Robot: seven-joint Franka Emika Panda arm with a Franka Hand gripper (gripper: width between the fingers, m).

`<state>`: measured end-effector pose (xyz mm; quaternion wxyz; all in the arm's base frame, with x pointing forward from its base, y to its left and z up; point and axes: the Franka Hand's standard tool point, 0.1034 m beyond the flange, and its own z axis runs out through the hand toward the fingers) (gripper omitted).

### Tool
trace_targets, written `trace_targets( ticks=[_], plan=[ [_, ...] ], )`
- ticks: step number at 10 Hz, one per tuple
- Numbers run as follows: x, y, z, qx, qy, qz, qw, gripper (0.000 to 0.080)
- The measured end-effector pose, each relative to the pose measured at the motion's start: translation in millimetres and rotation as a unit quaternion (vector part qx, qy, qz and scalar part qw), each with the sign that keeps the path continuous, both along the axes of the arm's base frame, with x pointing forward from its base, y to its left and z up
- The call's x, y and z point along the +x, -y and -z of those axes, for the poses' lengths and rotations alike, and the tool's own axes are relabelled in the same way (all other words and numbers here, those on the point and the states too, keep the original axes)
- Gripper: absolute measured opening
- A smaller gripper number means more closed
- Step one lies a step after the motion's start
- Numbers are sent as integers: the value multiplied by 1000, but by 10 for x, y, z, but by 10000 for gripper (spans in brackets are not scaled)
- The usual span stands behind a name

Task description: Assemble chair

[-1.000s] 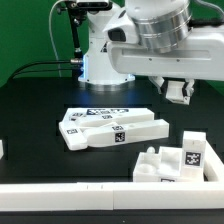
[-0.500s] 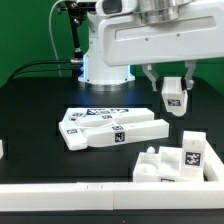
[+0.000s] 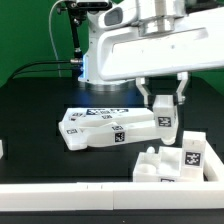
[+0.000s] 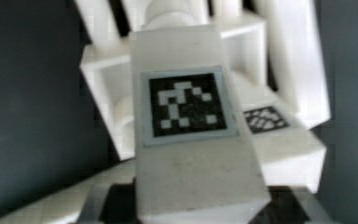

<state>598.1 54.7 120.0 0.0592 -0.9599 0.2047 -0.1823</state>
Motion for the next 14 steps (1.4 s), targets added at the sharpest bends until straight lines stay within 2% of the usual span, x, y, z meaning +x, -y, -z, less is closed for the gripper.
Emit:
trace_targets(
  ticks=[1,2,3,6,9,14],
  plan=[
    [92,105,-39,-18,30,-9,999,284],
    [154,124,-65,-34,78,-6,996,284],
    [182,52,-67,-45,110,-10,993,284],
    [170,50,-23,-47,103,-14,993,284],
    [386,264,-31,-69,113,-32,991,284],
    [363,304,37,-76,109,-39,990,284]
  ],
)
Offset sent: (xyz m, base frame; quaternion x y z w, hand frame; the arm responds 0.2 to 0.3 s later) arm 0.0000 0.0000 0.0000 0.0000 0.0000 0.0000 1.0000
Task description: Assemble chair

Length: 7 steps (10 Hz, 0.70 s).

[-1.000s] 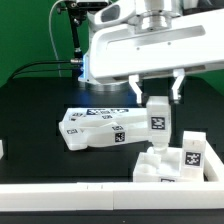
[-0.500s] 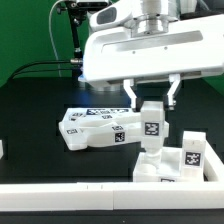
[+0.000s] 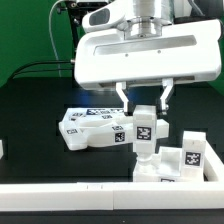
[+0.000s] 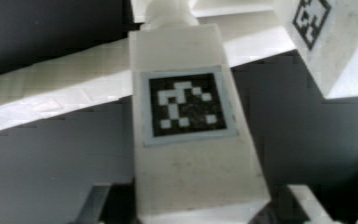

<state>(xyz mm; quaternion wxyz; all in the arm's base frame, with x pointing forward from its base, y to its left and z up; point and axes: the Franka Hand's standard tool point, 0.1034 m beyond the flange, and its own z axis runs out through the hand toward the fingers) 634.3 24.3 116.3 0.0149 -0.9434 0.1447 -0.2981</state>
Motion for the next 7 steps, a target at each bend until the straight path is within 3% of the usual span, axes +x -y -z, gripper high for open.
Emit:
trace_targets(
  ticks=[7],
  plan=[
    [-39,-35,136,-3,-8,-3,1000,284]
  ],
)
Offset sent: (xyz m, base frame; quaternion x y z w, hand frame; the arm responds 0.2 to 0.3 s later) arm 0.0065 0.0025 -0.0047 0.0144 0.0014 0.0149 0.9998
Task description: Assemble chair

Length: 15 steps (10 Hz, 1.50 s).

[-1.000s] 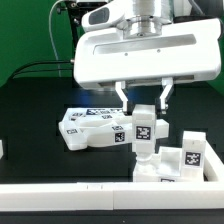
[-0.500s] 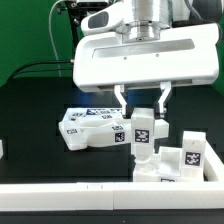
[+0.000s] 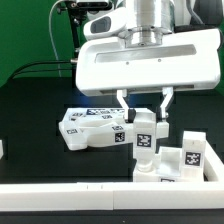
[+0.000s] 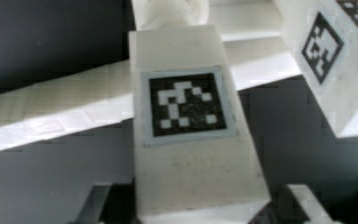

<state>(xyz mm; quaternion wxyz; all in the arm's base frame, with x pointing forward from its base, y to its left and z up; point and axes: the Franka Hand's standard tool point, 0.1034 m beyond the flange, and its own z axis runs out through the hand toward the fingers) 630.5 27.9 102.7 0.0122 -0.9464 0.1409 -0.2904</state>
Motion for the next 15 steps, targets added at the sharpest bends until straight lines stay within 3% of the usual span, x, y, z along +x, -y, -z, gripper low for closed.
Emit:
trace_targets(
  ticks=[5,10,12,13,15],
  plan=[
    [-78,-32,97,-12,22,-3,1000,284],
    [-100,-38,139,-8,6,-4,1000,284],
    [-53,11,128,6,-33,-1,999,572],
    [-59,9,159,21,-79,-1,997,634],
    [-21,7,150,46,-145,-1,988,645]
  ],
)
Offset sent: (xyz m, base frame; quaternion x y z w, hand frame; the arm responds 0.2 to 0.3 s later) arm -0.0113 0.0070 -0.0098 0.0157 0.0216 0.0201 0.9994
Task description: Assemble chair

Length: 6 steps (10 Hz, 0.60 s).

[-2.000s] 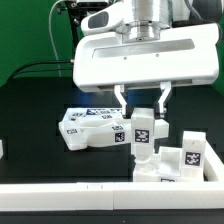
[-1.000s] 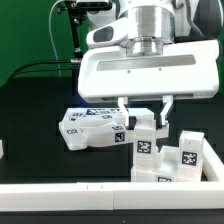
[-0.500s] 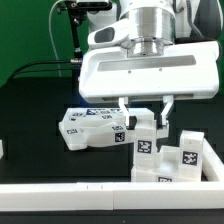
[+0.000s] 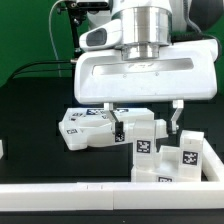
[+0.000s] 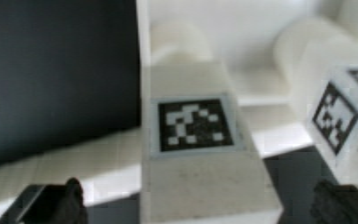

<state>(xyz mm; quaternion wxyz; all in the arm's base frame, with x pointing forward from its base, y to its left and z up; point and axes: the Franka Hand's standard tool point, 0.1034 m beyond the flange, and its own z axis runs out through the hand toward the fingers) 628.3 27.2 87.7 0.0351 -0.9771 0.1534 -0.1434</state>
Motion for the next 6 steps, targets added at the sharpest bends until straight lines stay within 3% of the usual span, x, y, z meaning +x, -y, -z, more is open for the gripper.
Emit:
trace_targets(
  ticks=[2,4,6],
  plan=[
    [-71,35,52,24,-76,1,997,649],
    [-41,39,55,26,-79,4,997,649],
    [-45,39,60,28,-79,12,996,425]
  ],
)
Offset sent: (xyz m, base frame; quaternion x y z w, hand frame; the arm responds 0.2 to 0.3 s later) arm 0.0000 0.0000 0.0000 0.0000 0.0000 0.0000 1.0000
